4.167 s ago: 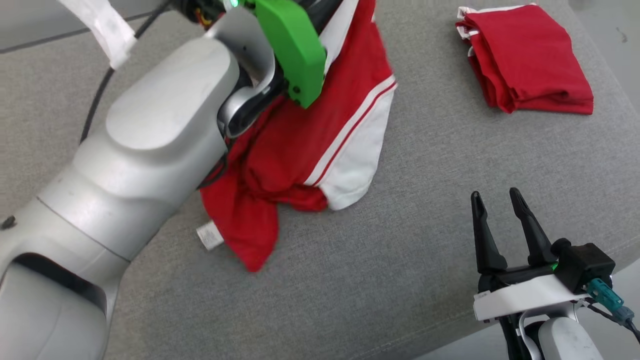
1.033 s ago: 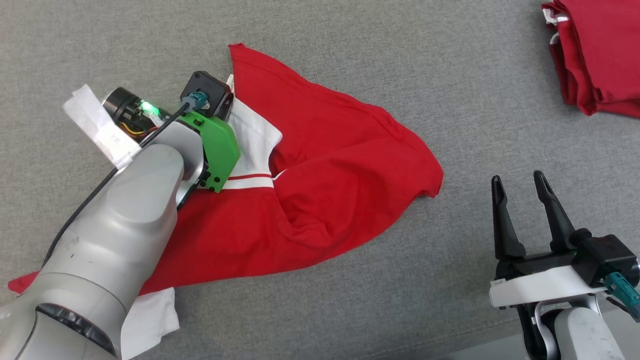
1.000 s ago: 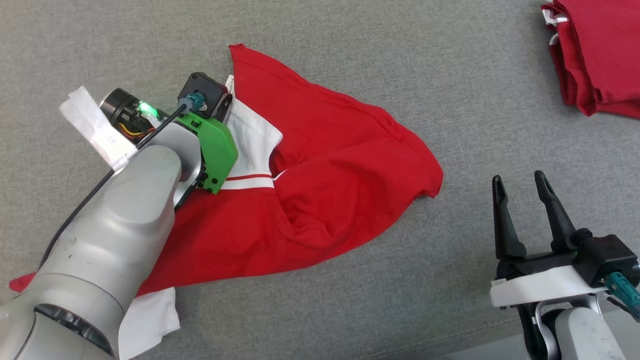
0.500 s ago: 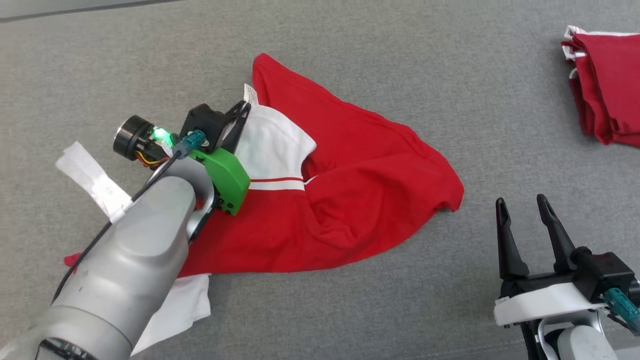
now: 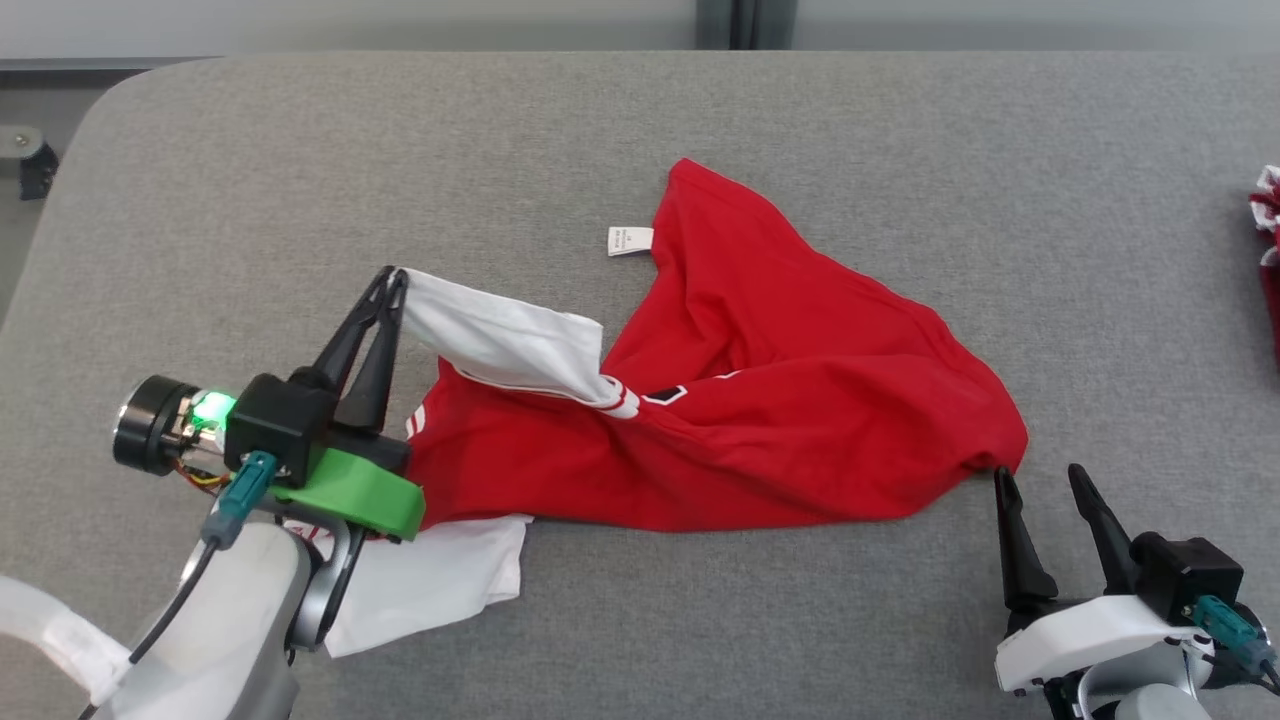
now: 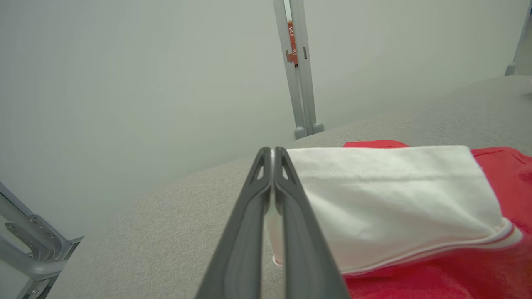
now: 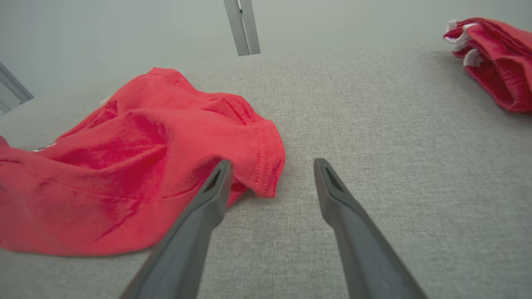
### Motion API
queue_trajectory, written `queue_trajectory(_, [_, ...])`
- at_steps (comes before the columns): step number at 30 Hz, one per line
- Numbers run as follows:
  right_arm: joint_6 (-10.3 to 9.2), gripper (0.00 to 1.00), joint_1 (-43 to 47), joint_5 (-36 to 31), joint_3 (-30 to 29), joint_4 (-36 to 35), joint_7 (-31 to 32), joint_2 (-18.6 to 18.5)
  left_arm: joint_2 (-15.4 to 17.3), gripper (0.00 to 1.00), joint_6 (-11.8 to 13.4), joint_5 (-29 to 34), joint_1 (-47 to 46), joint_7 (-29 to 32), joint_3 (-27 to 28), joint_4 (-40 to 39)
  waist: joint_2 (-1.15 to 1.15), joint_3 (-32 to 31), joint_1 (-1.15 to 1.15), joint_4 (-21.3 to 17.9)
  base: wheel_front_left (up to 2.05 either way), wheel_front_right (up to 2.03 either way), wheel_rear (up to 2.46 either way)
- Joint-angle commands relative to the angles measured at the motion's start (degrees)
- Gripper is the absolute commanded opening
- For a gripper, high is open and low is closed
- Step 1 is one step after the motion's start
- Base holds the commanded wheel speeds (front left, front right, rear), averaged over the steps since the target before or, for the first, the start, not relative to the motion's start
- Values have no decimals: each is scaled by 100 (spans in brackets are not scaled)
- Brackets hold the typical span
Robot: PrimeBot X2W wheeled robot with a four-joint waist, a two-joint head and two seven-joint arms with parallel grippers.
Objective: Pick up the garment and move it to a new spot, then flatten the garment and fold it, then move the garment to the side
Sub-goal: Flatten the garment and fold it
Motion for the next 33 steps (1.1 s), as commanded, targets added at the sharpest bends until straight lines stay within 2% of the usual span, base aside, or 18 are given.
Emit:
queue_trajectory(1, [-7,100,-122,107,-63,168,0,-39,82,0,43,53,179,1,157,-123,0,-195,0,295,0,0,0])
queue_trajectory(7, [-6,100,-602,131,-123,1046,0,-202,169,0,32,284,471,2,684,-500,0,-122,0,457,0,0,0])
queue_trajectory(13, [-7,100,-1062,575,259,1516,0,-281,114,0,-105,458,495,0,967,-619,0,-49,0,560,0,0,0])
queue_trajectory(16, [-7,100,-1108,836,265,1468,0,-272,62,0,-172,558,477,0,1068,-639,0,-42,0,608,0,0,0])
queue_trajectory(21, [-7,100,-705,1202,77,954,0,-181,-49,0,-248,680,514,0,1198,-617,0,-84,0,666,0,0,0])
queue_trajectory(26, [-6,100,-205,1761,614,424,0,-297,-143,0,-305,748,638,0,1357,-615,0,-103,0,624,0,0,0])
queue_trajectory(29, [-5,100,-273,1946,777,427,0,-433,-201,0,-353,799,693,0,1443,-622,0,-87,0,594,0,0,0])
queue_trajectory(33, [-4,100,-645,2333,1002,887,1,-520,-273,0,-443,882,699,0,1503,-616,0,-38,0,606,0,0,0])
